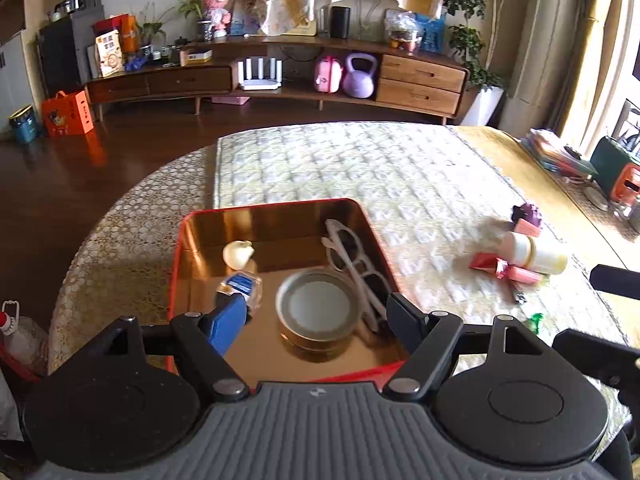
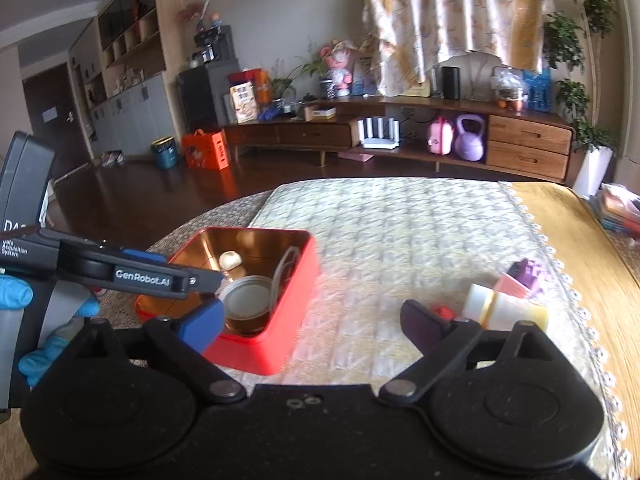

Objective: Organize rigid objects
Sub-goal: 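Grasp the purple block with the left gripper while the right gripper grasps the green cap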

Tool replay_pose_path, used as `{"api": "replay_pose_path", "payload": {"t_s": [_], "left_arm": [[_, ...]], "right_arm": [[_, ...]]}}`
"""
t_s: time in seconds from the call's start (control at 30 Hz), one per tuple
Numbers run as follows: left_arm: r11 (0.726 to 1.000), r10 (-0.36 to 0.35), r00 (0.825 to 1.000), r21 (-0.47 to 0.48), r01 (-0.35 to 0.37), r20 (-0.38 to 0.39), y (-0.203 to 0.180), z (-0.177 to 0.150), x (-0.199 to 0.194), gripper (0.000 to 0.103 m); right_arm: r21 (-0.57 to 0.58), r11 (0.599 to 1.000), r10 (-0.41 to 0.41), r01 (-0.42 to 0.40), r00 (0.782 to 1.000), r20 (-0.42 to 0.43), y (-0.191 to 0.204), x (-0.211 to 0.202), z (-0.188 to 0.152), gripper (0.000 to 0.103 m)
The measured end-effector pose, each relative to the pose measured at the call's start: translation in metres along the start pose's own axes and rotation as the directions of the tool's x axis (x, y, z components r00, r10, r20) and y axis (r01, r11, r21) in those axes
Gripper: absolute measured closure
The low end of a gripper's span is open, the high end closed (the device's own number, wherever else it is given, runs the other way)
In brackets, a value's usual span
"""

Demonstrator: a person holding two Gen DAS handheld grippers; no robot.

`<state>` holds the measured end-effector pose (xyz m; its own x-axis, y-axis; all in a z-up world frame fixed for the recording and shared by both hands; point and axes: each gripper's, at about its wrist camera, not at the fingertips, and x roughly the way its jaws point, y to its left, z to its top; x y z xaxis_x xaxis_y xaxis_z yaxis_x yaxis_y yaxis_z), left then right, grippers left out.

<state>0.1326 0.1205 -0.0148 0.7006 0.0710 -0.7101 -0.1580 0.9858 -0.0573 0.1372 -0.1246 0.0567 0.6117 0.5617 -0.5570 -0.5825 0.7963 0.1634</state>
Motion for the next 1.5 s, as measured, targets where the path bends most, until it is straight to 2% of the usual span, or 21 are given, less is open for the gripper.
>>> {"api": "replay_pose_path", "payload": {"t_s": [0.1, 0.37, 0.67, 0.83, 1.03, 1.27, 1.43, 1.5], "left_arm": [[1.0, -0.024, 1.0, 0.015, 0.024, 0.008, -0.012, -0.004, -0.002, 0.022], [0.996, -0.074, 0.997, 0.052, 0.073, 0.014, -0.05, -0.015, -0.003, 0.021], [0.976, -0.142, 0.99, 0.167, 0.14, 0.003, -0.109, -0.034, 0.01, 0.021], [0.955, -0.184, 0.982, 0.228, 0.188, -0.04, -0.143, -0.052, 0.024, 0.021], [0.945, -0.176, 0.981, 0.265, 0.19, -0.078, -0.173, -0.072, 0.042, 0.021], [0.947, -0.138, 0.988, 0.285, 0.151, -0.064, -0.19, -0.081, 0.059, 0.021], [0.939, -0.133, 0.989, 0.31, 0.147, -0.065, -0.2, -0.084, 0.069, 0.021], [0.937, -0.126, 0.99, 0.322, 0.139, -0.06, -0.204, -0.084, 0.071, 0.021]], "right_arm": [[0.028, 0.999, -0.043, 0.043, 0.999, 0.017, -0.016, -0.014, -0.009, 0.003], [0.113, 0.98, -0.169, 0.166, 0.985, 0.015, -0.069, -0.038, -0.031, 0.001], [0.178, 0.938, -0.291, 0.297, 0.955, -0.058, -0.117, -0.037, -0.057, 0.001], [0.187, 0.939, -0.276, 0.288, 0.957, -0.089, -0.127, -0.028, -0.069, 0.001], [0.18, 0.951, -0.234, 0.252, 0.965, -0.115, -0.128, -0.008, -0.074, 0.005], [0.182, 0.964, -0.17, 0.195, 0.975, -0.145, -0.132, 0.02, -0.07, 0.017], [0.172, 0.972, -0.127, 0.159, 0.975, -0.181, -0.137, 0.042, -0.068, 0.028], [0.169, 0.974, -0.114, 0.148, 0.974, -0.194, -0.138, 0.049, -0.067, 0.036]]}}
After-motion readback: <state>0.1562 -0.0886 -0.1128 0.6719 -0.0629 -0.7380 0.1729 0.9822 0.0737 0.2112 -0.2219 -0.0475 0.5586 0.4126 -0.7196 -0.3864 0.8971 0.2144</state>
